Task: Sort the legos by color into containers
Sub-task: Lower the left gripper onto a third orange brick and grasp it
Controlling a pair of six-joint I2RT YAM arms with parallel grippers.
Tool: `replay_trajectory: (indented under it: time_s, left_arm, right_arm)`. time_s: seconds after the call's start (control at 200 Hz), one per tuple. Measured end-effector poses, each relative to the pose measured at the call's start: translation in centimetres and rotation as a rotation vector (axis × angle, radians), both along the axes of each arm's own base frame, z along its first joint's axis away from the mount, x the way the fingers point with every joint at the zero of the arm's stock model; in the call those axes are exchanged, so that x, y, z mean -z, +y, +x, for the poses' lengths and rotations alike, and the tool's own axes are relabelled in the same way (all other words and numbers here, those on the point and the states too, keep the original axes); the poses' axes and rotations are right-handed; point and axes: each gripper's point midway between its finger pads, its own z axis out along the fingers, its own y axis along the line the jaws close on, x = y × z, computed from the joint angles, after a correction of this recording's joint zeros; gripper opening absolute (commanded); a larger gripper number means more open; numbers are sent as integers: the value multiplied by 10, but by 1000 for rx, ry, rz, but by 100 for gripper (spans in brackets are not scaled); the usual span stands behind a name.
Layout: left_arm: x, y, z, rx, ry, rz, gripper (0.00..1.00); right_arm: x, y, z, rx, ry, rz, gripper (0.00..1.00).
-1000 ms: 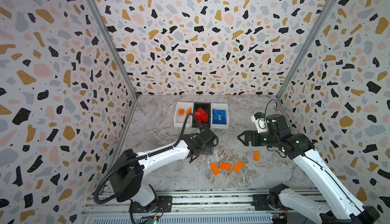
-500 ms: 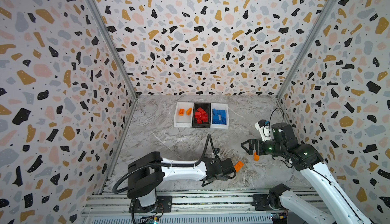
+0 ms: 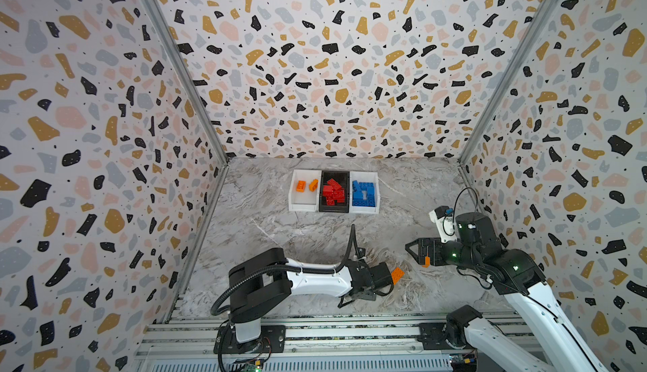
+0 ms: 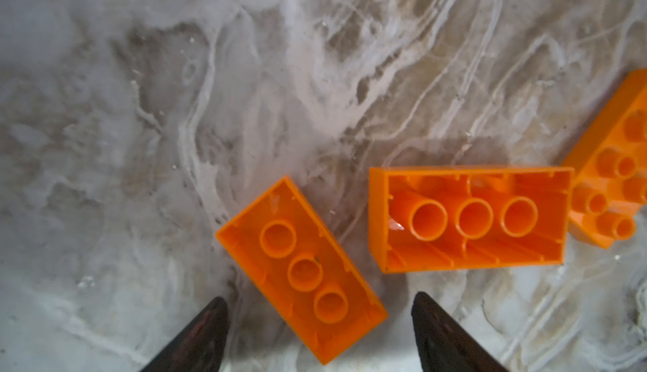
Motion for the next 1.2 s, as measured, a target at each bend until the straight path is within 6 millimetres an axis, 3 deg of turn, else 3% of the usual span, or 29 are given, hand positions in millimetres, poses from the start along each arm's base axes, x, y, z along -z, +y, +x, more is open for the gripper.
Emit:
replay_trajectory:
  time_s: [0.17, 0.37, 0.721, 1.091, 1.201]
  left_arm:
    - [2, 18, 20, -46, -24, 21, 77]
    - [4, 44, 28, -76, -31, 56, 71]
    - [3, 55, 36, -87, -33, 68, 68]
    - [4, 53, 46, -94, -38, 50, 26]
    - [4, 53, 46, -91, -36, 51, 19]
  right_arm:
    - [2, -2, -1, 2, 3, -10, 99]
    - [1, -2, -1, 5, 1, -13, 99]
    - [4, -3, -1, 4, 3, -18, 99]
    - [12, -5, 4, 11, 22, -55, 99]
    - [13, -5, 5, 11, 25, -61, 99]
